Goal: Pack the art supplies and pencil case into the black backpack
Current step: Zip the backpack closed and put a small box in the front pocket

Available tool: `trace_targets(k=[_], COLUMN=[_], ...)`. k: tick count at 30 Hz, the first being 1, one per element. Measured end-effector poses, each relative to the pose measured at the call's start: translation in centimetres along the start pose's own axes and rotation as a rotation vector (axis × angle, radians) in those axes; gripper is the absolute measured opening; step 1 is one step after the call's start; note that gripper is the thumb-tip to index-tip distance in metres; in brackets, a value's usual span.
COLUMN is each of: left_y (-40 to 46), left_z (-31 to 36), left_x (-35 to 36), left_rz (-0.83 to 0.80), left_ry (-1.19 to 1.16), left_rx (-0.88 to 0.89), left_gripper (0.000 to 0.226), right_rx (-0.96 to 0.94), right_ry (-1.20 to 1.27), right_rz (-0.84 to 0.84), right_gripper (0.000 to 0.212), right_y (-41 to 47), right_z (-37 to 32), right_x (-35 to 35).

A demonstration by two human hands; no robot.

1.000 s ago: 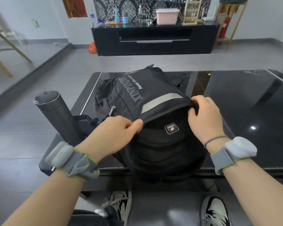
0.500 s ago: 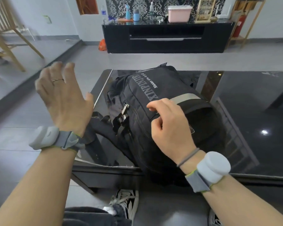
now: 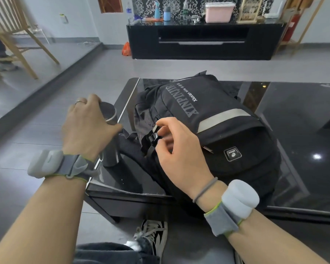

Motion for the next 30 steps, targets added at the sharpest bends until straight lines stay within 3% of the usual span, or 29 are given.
trace_targets(k=[3, 6, 9, 11, 13, 15, 17, 19, 20, 21, 22, 24, 26, 28, 30], left_y=[-1.1, -2.1, -3.7, -5.2, -6.6, -7.6, -7.6, -6.6, -5.8, -4.9, -3.9, -3.0, -3.1, -3.5, -3.5], left_z=[2.0, 4.0, 5.7, 7.1, 8.5, 9.1, 8.8, 7.9, 7.0, 5.8, 4.4, 1.7, 0.5, 0.8, 1.5], left_x=[-0.7, -2.0, -3.3, -3.8, -3.8, -3.8, -3.9, -3.8, -3.1, -1.7, -0.1, 3.2, 6.0, 7.2, 7.6], left_rz=[-0.018, 0.009, 0.041, 0.032, -0.002, -0.072, -0.221, -0.542, -0.615, -0.583, -0.492, -0.359, -0.475, -0.634, -0.686], left_ry=[0.004, 0.016, 0.038, 0.059, 0.082, 0.058, -0.117, -0.605, -0.828, -0.924, -0.871, -0.521, -0.336, -0.331, -0.351], left_rx=[0.171, 0.308, 0.478, 0.592, 0.715, 0.8, 0.764, 0.527, 0.356, 0.203, 0.113, 0.078, 0.088, 0.049, 0.047], left_gripper=[0.057, 0.055, 0.052, 0.051, 0.047, 0.045, 0.044, 0.037, 0.034, 0.031, 0.026, 0.012, 0.025, 0.039, 0.051], right_rx=[0.513, 1.021, 1.189, 1.158, 1.103, 1.109, 1.142, 1.203, 1.238, 1.254, 1.232, 1.129, 1.01, 0.921, 0.857], right_ry=[0.474, 0.937, 1.326, 1.466, 1.463, 1.49, 1.458, 1.33, 1.247, 1.154, 1.052, 0.85, 0.657, 0.454, 0.308], right_rz=[-0.178, -0.318, -0.361, -0.453, -0.493, -0.445, -0.442, -0.481, -0.506, -0.532, -0.548, -0.527, -0.5, -0.491, -0.479], right_gripper=[0.018, 0.05, 0.075, 0.062, 0.036, 0.025, 0.016, 0.016, 0.02, 0.027, 0.035, 0.058, 0.078, 0.088, 0.091], right_y=[0.1, 0.0, -0.1, -0.1, -0.3, -0.7, -1.4, -2.0, -2.5, -3.1, -3.7, -5.0, -6.1, -6.8, -7.3], right_z=[-1.6, -1.9, -2.0, -2.5, -3.1, -2.7, -2.1, -1.5, -1.3, -1.2, -1.2, -1.3, -1.9, -1.9, -2.1], right_x=[0.3, 0.5, 0.3, -0.1, -0.9, -1.4, -1.5, -1.2, -0.9, -0.8, -1.0, -1.7, -3.2, -4.6, -5.8])
Point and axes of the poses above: each hand's wrist, its own y-axis towards the middle knuckle, its own x-axis out of the palm, z = x × y, the point moved 1 cm from there along y, towards the middle knuckle, and after that the axes turned 1 degree about x, right-handed, at the moved point
